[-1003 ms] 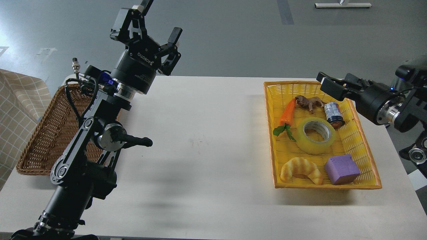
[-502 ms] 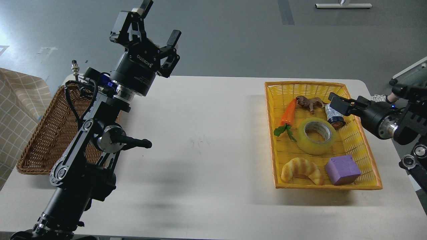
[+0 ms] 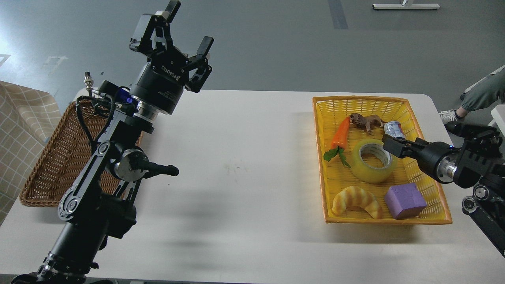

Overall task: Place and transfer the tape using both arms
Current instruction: 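Lower the right gripper toward the yellow tape roll in the yellow basket, then close the right gripper on the rim of the yellow tape roll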

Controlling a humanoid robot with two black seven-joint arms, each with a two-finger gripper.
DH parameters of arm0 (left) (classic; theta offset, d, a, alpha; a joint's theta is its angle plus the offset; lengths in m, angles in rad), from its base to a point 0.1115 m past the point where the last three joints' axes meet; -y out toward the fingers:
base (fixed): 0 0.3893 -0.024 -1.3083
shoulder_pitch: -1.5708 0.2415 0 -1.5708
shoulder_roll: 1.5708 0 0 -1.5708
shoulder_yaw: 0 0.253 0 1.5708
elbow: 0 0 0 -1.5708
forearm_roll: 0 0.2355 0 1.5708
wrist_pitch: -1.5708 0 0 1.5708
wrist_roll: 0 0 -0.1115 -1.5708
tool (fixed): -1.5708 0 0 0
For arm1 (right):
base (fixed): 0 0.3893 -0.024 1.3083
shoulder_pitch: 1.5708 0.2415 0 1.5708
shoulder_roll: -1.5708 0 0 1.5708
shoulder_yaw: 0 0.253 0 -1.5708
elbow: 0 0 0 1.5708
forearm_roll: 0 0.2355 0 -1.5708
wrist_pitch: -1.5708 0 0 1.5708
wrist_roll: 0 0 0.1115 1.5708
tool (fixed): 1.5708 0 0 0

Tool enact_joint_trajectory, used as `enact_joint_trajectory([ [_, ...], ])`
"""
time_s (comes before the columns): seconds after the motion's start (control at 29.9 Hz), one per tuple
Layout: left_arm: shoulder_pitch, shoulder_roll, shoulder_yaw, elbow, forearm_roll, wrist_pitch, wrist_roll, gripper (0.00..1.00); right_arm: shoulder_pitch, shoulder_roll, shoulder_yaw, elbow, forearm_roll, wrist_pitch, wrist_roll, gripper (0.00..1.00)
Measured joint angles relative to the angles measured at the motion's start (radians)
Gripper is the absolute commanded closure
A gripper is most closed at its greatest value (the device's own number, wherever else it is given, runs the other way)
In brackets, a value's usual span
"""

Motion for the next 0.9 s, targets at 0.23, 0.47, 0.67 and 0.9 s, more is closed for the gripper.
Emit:
enact_joint_trajectory([
  [0.23, 0.0, -0.001, 0.0, -0.018, 0.0, 0.0, 0.0, 0.02, -0.037, 0.005, -0.002, 0.005, -0.001, 0.015, 0.002, 0.0],
  [0.47, 0.009, 0.0, 0.001, -0.018, 0.0, -0.001, 0.0, 0.02, -0.04, 0.014, -0.001, 0.006, -0.01, 0.022, 0.002, 0.01],
  [0.67, 0.013, 0.005, 0.0, -0.018, -0.001, -0.002, 0.0, 0.02, -0.039, 0.015, -0.001, 0.004, -0.011, 0.022, 0.002, 0.02],
  [0.9, 0.014, 0.015, -0.001, -0.015, -0.015, -0.004, 0.0, 0.02, -0.026, 0.014, -0.041, -0.003, -0.028, 0.024, 0.002, 0.02],
])
